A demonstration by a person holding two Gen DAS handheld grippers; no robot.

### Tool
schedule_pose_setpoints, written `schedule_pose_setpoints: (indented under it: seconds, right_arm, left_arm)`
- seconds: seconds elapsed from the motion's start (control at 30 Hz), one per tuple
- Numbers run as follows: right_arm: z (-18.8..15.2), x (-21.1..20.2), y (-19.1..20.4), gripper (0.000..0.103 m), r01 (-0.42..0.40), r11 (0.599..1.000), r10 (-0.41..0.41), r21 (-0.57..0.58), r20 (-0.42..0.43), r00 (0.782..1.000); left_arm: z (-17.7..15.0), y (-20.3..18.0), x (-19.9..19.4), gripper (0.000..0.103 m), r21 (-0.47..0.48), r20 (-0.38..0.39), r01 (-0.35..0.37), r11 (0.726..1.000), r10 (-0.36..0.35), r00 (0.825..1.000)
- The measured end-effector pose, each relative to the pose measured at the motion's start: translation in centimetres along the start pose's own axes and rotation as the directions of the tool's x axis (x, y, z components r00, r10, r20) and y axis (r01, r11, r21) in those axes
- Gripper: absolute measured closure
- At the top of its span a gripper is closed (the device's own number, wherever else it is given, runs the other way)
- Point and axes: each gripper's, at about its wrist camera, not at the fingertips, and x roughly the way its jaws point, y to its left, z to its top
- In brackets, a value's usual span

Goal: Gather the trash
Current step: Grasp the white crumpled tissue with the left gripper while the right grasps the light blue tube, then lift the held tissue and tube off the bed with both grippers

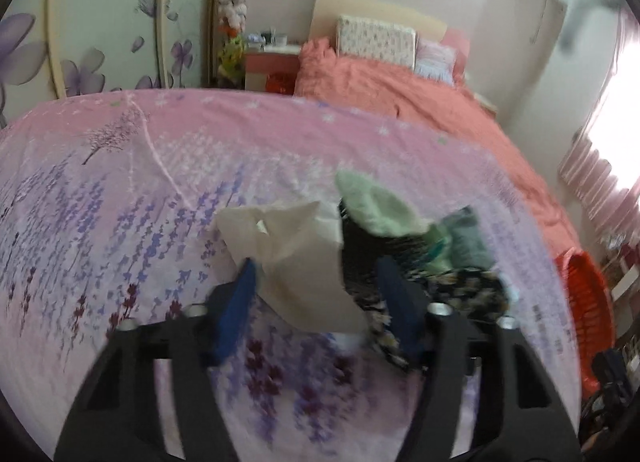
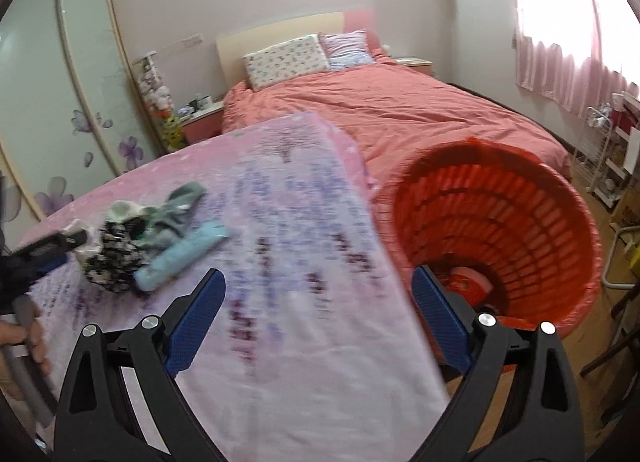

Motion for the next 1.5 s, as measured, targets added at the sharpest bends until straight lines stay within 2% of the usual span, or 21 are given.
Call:
schedule_pose_setpoints:
  seconds: [0.07,0.13,0.27,0.37,0.5,0.6,0.7,0.73,0.87,0.97,1.1,1.2,1.5]
  right_arm:
    - [0.3,0.5,1.5,0.009,-0.025,1.0,0.024,-0.01,-0.009,1.0]
    - [0.4,1.4,3.2,0.01,-0.048,0.999,0.047,-0.021,-0.03,0.998]
    - [0.7,4.1,6.0,0.017,-0.098,0.995,0.097,-0.01,-0.104,0.99]
    - [1.1,6.3,7.8,0.022,-0.105,0.994,0.106,0.02,-0.159,0.982]
    - [1.5,8.8,9.1,0.03,-0.102,0.991,0.118,0.082,-0.235,0.965]
    - [1.2,8.8,10.5,0.036,-0.063,0.998,0.065,0.016,-0.239,0.969]
    - [0.3,7.9,10.9,0.047,-0.096,0.993,0.08,-0.063,-0.218,0.973]
    - [0.0,7.5,10.7,0.048,-0.105,0.992,0.088,-0.07,-0.21,0.974]
    - [-0.4,6.2,9.0,0.066,-0.107,0.991,0.088,-0.084,-0.2,0.976]
    - [-0.4,5.6,7.6,0.076,-0.071,0.992,0.052,-0.1,-0.184,0.982]
    - [-0.5,5.4,6.2,0.076,-0.051,0.995,0.036,-0.085,-0.171,0.985]
    - [-0.5,5.7,5.9,0.076,-0.06,0.995,0.046,-0.074,-0.177,0.983]
    - [-0.6,6.1,6.7,0.075,-0.008,0.992,-0.017,-0.128,-0.192,0.981]
  left_arm:
    - [0.0,0.8,0.4,0.057,0.014,-0.002,0.009,1.0,-0.009,1.0]
    - [-0.1,1.8,-0.2,0.065,0.012,-0.002,0.016,1.0,-0.016,1.0]
    - [-1.5,4.0,-0.9,0.065,0.009,-0.024,0.01,1.0,-0.01,1.0]
    - [-2.7,5.4,-1.2,0.064,-0.008,-0.054,0.023,1.0,-0.024,0.998]
    - [-3.4,6.7,-1.2,0.054,-0.031,-0.062,0.038,0.999,-0.04,0.997]
    - [-3.1,7.1,-1.3,0.041,-0.05,-0.044,0.027,0.998,-0.029,0.999]
    - [-2.8,7.4,-1.2,0.038,-0.066,-0.026,0.028,0.997,-0.03,0.999]
    - [-2.8,7.5,-1.0,0.038,-0.069,-0.026,0.025,0.997,-0.027,0.999]
    - [-2.3,7.8,-0.1,0.039,-0.089,-0.024,0.007,0.996,-0.01,1.0]
    - [-2.1,7.3,0.3,0.051,-0.075,-0.015,0.03,0.997,-0.031,0.999]
    - [-2.3,5.7,0.2,0.052,-0.019,-0.014,0.097,0.995,-0.097,0.995]
    - [-2.4,4.6,0.2,0.051,0.026,-0.015,0.068,0.997,-0.068,0.998]
    - [-2.3,4.5,0.9,0.048,0.028,-0.04,0.025,0.999,-0.024,0.999]
